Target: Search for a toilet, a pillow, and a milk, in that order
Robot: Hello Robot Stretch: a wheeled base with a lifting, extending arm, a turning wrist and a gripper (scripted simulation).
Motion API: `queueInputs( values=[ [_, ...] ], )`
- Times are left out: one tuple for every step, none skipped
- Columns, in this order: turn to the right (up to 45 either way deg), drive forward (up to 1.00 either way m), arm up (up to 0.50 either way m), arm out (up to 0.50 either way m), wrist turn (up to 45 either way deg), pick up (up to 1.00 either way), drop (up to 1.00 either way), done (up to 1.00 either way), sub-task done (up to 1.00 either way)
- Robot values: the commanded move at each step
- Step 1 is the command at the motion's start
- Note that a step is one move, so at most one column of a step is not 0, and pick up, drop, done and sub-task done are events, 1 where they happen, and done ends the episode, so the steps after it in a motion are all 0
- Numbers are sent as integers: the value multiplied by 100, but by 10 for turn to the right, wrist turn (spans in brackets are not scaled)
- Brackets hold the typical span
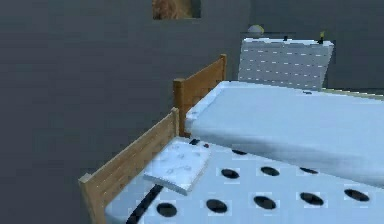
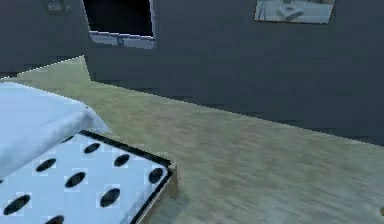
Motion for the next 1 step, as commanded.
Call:
queueInputs(
  values=[
    [0,0,0,0,0,0,0,0,100]
  ],
)
